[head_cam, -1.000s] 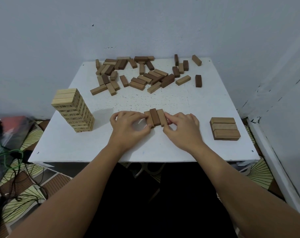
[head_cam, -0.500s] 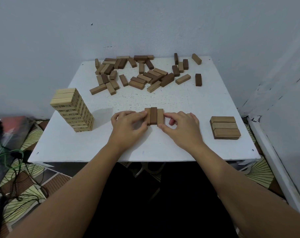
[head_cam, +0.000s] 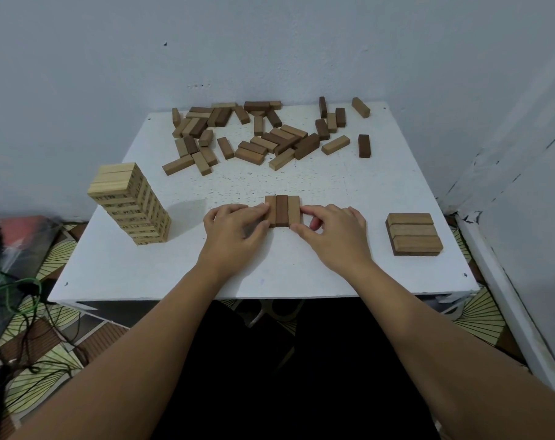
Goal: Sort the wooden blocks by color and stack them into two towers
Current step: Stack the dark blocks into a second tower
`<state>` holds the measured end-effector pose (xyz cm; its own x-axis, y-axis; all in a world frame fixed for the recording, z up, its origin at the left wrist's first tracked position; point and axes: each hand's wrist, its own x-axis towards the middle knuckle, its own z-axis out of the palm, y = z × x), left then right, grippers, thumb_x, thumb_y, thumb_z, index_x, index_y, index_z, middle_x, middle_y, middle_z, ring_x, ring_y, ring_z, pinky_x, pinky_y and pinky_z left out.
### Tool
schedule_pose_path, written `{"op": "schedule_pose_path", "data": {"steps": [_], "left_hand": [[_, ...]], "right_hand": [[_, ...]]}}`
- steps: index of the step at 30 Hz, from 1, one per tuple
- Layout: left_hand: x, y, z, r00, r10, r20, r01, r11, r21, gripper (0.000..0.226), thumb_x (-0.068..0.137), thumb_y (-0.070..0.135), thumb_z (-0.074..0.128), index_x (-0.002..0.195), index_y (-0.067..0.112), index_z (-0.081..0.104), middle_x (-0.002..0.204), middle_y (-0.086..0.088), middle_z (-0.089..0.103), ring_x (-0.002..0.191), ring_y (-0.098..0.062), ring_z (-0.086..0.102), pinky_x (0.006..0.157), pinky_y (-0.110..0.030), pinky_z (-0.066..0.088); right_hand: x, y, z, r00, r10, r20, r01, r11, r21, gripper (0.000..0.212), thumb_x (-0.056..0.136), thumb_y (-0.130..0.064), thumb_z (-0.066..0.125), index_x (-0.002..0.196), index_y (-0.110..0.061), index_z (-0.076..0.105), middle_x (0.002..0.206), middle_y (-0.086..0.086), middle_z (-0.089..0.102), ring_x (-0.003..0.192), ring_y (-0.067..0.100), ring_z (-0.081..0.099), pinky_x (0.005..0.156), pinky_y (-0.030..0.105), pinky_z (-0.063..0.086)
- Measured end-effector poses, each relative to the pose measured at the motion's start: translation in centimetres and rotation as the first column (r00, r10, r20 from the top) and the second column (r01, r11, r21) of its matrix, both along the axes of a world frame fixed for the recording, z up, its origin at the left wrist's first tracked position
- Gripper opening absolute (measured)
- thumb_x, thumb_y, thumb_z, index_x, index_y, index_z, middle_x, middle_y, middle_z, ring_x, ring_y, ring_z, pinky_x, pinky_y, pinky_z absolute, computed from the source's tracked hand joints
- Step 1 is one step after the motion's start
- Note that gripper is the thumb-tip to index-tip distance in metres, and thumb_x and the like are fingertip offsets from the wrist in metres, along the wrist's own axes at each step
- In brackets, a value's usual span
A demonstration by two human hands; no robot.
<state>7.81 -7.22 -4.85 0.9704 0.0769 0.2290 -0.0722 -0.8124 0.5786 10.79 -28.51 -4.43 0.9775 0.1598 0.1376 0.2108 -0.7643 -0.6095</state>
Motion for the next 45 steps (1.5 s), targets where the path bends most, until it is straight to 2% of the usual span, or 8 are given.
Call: {"op": "schedule_pose_path", "data": {"steps": [10,13,17,21,29,33,39,45], "left_hand": [[-0.6,-0.3,1.7,1.0,-0.01,-0.03,0.003,0.98,-0.199,0.051,0.101,0.051,0.052,0.148,0.032,0.056,0.14,0.011,0.062,0.134,-0.005,0.045,0.117,-0.033,0.023],[-0.3,-1.1,2.9,0.997,0.038,-0.063,-0.066,0.849,-0.524,0.054,0.107,0.055,0.044,0.156,0.032,0.045,0.158,0.012,0.047,0.144,0.0,0.038,0.12,-0.028,0.027],[1.2,-4.1,3.9,0.985,0.087,-0.148,-0.171,0.576,-0.799,0.08,0.095,0.073,0.031,0.162,0.029,0.033,0.166,0.009,0.035,0.151,-0.003,0.03,0.129,-0.037,0.018],[1.1,-6.0,3.7,0.984,0.063,-0.167,-0.174,0.53,-0.83,0.093,0.087,0.083,0.032,0.162,0.028,0.034,0.166,0.01,0.035,0.149,0.001,0.032,0.129,-0.037,0.019],[1.1,-6.0,2.3,0.989,0.085,-0.119,-0.146,0.554,-0.82,0.089,0.087,0.082,0.035,0.157,0.028,0.043,0.161,0.013,0.043,0.147,0.002,0.037,0.128,-0.037,0.024],[1.3,-5.7,2.2,0.992,0.064,-0.113,-0.129,0.589,-0.798,0.077,0.09,0.078,0.036,0.151,0.032,0.049,0.151,0.02,0.051,0.141,0.005,0.042,0.126,-0.035,0.027],[2.5,-1.3,4.1,0.978,-0.039,-0.206,-0.064,0.88,-0.47,0.069,0.086,0.033,0.074,0.149,0.032,0.046,0.147,0.005,0.044,0.134,-0.014,0.043,0.112,-0.035,0.04],[5.3,1.6,6.7,0.804,-0.21,-0.557,0.14,0.976,-0.167,0.101,0.061,0.04,0.1,0.148,0.042,0.05,0.137,0.006,0.046,0.129,-0.02,0.047,0.112,-0.041,0.042]], "right_hand": [[0.2,0.1,0.6,0.999,-0.013,-0.045,0.02,0.987,0.159,0.047,0.097,-0.062,0.056,0.134,-0.034,0.062,0.093,-0.016,0.061,0.095,0.008,0.058,0.114,0.043,0.035],[0.2,0.6,2.0,0.992,0.014,-0.122,0.05,0.864,0.501,0.044,0.104,-0.052,0.05,0.142,-0.03,0.056,0.122,-0.014,0.057,0.117,0.004,0.053,0.103,0.029,0.043],[0.3,3.1,3.1,0.95,0.155,-0.27,0.118,0.625,0.772,0.06,0.107,-0.057,0.033,0.161,-0.031,0.029,0.162,-0.013,0.033,0.138,-0.005,0.031,0.108,0.016,0.025],[0.3,4.8,2.2,0.922,0.198,-0.331,0.175,0.551,0.816,0.082,0.094,-0.072,0.031,0.164,-0.032,0.015,0.169,-0.012,0.021,0.142,-0.008,0.023,0.125,0.027,0.015],[0.7,4.7,1.6,0.903,0.241,-0.355,0.188,0.521,0.832,0.091,0.088,-0.076,0.033,0.165,-0.033,0.011,0.17,-0.013,0.018,0.152,-0.002,0.019,0.128,0.031,0.014],[0.9,4.3,1.6,0.91,0.238,-0.339,0.154,0.567,0.809,0.086,0.092,-0.074,0.034,0.164,-0.033,0.014,0.17,-0.014,0.019,0.152,-0.001,0.019,0.126,0.031,0.016],[2.2,0.9,3.4,0.981,0.116,-0.158,-0.017,0.855,0.518,0.046,0.101,-0.032,0.06,0.145,-0.036,0.05,0.142,-0.011,0.043,0.135,0.004,0.037,0.117,0.033,0.033],[5.0,-1.6,5.5,0.839,0.302,-0.453,-0.339,0.941,-0.001,0.102,0.072,-0.053,0.087,0.156,-0.046,0.03,0.153,-0.006,0.025,0.145,0.017,0.018,0.111,0.041,0.029]]}}
